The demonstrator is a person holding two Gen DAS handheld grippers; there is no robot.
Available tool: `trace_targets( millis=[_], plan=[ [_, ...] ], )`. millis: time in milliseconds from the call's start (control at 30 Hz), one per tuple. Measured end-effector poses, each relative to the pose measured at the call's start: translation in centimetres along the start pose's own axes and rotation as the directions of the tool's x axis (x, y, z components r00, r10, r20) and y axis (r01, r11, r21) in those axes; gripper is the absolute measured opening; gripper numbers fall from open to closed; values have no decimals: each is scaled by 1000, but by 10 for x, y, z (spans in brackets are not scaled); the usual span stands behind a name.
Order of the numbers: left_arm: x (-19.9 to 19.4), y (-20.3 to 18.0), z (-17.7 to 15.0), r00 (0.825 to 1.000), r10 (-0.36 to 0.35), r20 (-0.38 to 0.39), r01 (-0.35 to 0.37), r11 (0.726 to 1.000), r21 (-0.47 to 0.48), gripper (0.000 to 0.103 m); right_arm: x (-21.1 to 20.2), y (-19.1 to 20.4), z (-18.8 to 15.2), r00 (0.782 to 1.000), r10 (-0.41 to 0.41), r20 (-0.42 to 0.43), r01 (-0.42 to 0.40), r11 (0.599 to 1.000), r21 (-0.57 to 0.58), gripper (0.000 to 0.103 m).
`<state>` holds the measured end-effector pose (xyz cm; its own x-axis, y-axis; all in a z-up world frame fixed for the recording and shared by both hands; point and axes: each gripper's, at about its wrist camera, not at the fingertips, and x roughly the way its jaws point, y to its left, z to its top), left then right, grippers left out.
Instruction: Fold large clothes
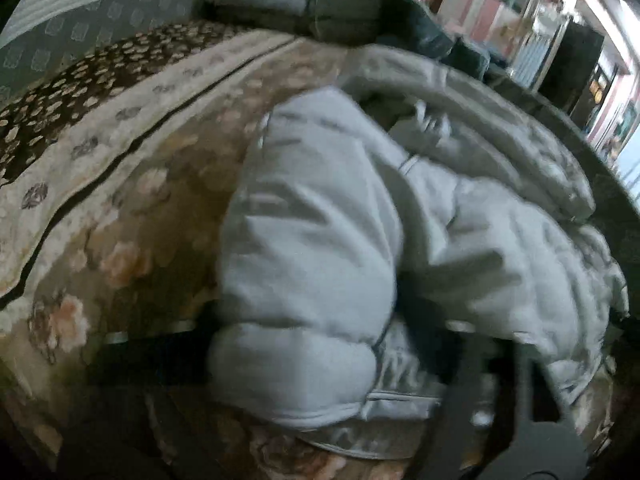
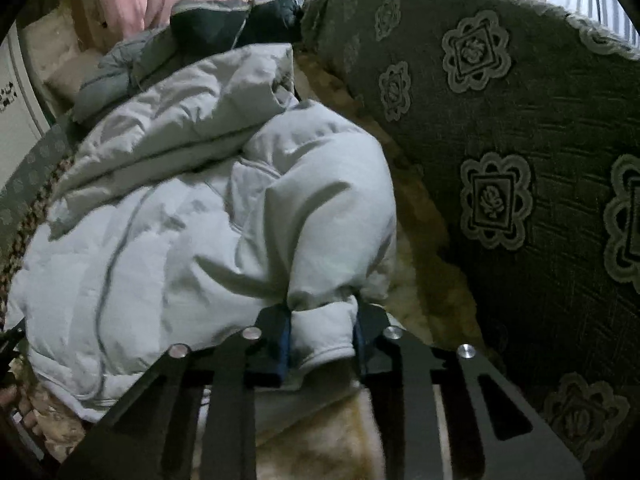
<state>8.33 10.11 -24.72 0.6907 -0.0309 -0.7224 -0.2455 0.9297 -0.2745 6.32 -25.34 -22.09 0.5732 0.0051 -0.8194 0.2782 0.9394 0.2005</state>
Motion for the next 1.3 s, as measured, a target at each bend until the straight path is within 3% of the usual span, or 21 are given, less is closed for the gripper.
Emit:
trace_targets(
  millis=[33, 233, 433, 633, 767, 833, 967, 1033, 1200, 1300],
  plan=[
    [0, 1, 2, 1000, -18, 1, 18, 1000, -16, 45, -5, -1, 0, 1000, 22, 13, -22, 1000, 19, 22],
    [-15, -2, 10, 997, -55, 52, 53, 998, 42, 19, -37, 15, 0, 994, 77, 83, -75, 997, -28, 16],
    [-78, -4, 35, 979, -67, 192, 60, 997, 43, 15, -98, 26, -2, 968, 170, 186, -160, 985, -65, 12],
    [-148, 13, 54, 951, -188, 245, 201, 979, -26, 15, -159, 8, 5, 929, 210, 305, -217, 976, -12, 11],
    [-177, 9, 55, 945, -182, 273, 182, 983, 23, 15, -188, 15, 6, 906, 235, 352, -237, 971, -39, 12],
    [-184, 0, 61, 946, -153, 286, 139, 988, 70, 15, -188, 20, 13, 908, 223, 355, -222, 974, -42, 11],
    [-180, -11, 83, 954, -146, 263, 119, 986, 115, 15, -182, 30, 40, 912, 231, 338, -232, 972, -37, 12],
    [-164, -19, 108, 969, -152, 195, 122, 980, 157, 16, -176, 39, 59, 917, 254, 308, -259, 966, -26, 12],
    [-131, -21, 157, 978, -164, 130, 149, 982, 115, 16, -157, 65, 103, 925, 268, 270, -264, 963, -50, 12],
    [-106, -27, 189, 973, -219, 79, 215, 975, 54, 16, -132, 67, 135, 925, 284, 252, -291, 957, -7, 12]
  ],
)
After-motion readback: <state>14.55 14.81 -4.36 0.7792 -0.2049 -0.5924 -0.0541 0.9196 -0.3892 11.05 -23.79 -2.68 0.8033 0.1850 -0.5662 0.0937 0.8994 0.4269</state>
